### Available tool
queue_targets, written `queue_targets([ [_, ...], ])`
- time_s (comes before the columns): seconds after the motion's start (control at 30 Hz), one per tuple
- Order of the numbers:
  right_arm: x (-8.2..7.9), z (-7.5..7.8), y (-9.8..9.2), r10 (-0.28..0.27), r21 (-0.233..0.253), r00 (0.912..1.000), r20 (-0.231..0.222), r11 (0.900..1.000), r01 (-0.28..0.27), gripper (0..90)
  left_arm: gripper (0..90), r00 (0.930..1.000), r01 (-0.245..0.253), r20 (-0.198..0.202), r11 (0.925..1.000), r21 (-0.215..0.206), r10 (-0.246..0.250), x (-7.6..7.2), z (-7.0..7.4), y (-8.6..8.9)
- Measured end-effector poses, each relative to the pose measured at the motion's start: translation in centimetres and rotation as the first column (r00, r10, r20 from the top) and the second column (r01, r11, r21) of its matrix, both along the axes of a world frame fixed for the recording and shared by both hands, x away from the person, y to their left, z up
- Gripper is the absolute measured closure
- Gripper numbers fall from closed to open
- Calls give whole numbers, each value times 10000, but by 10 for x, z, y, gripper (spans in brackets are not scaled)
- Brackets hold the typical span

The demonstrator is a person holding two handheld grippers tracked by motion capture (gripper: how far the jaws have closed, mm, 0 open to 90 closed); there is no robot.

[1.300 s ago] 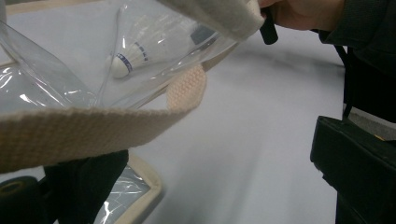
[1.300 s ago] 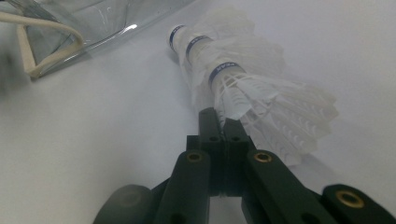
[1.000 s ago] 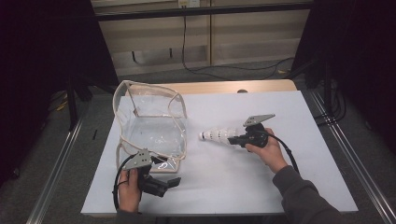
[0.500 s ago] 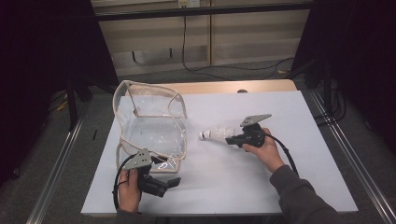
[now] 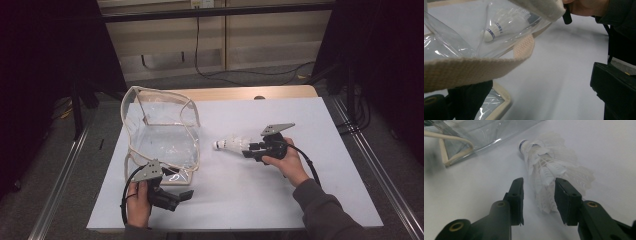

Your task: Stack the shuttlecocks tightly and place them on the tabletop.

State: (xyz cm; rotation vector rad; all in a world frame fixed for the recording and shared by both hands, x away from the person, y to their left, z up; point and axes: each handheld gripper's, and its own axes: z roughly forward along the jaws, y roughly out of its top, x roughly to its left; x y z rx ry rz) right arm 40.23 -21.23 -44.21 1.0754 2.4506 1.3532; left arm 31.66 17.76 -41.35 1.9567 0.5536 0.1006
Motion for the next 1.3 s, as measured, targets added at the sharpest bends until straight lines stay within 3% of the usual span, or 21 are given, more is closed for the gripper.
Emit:
queue_targets([
  [0.27, -3, 1, 2, -203, 211, 9998, -76, 9996, 204, 366, 44, 10000, 7, -9, 10000, -5, -7, 0, 0, 0],
  [0.63, 0, -3, 7, -484, 410, 9986, -206, 9980, 492, 249, 44, 10000, 3, -4, 10000, -2, -3, 0, 0, 0],
  [1.3, 4, -5, 22, -581, 522, 9977, -347, 9968, 598, 167, 43, 10000, 10, 2, 10000, -63, -10, 0, 0, 0],
])
